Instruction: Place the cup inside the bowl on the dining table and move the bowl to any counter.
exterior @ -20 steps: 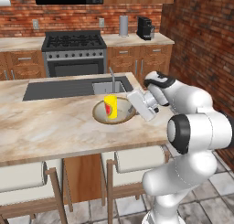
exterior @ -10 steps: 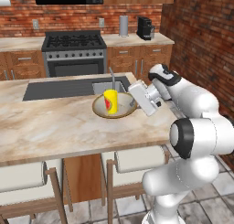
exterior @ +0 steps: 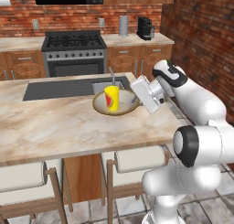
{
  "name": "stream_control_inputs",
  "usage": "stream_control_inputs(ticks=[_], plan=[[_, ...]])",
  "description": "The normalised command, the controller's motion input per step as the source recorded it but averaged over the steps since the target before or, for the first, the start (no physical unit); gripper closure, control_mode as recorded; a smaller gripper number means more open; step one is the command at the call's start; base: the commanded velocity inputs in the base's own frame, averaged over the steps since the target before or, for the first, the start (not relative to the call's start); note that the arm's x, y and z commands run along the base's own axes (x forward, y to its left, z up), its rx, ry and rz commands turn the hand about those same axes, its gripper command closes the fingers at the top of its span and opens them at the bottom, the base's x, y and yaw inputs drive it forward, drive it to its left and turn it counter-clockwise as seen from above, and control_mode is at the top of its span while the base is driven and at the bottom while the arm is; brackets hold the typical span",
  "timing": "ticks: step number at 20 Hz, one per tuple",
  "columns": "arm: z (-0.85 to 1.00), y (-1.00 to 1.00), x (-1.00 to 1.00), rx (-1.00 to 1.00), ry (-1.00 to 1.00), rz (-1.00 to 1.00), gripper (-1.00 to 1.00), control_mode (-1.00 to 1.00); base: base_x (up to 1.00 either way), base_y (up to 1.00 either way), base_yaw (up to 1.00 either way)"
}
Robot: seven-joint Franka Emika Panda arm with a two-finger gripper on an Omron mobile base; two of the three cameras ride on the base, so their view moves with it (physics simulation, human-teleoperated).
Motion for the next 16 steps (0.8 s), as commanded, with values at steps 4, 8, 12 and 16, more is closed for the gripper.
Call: stream_control_inputs(ticks=[4, 8, 12, 16], plan=[[0.27, 0.0, -0.29, 0.04, 0.0, 0.0, 1.0, -1.0, 0.0, 0.0, 0.0], [0.3, 0.0, -0.27, 0.06, 0.0, 0.0, 1.0, -1.0, 0.0, 0.0, 0.0], [0.28, 0.0, -0.27, 0.07, 0.0, 0.0, 1.0, -1.0, 0.0, 0.0, 0.0], [0.21, 0.0, -0.33, 0.03, 0.03, 0.0, 1.0, -1.0, 0.0, 0.0, 0.0]])
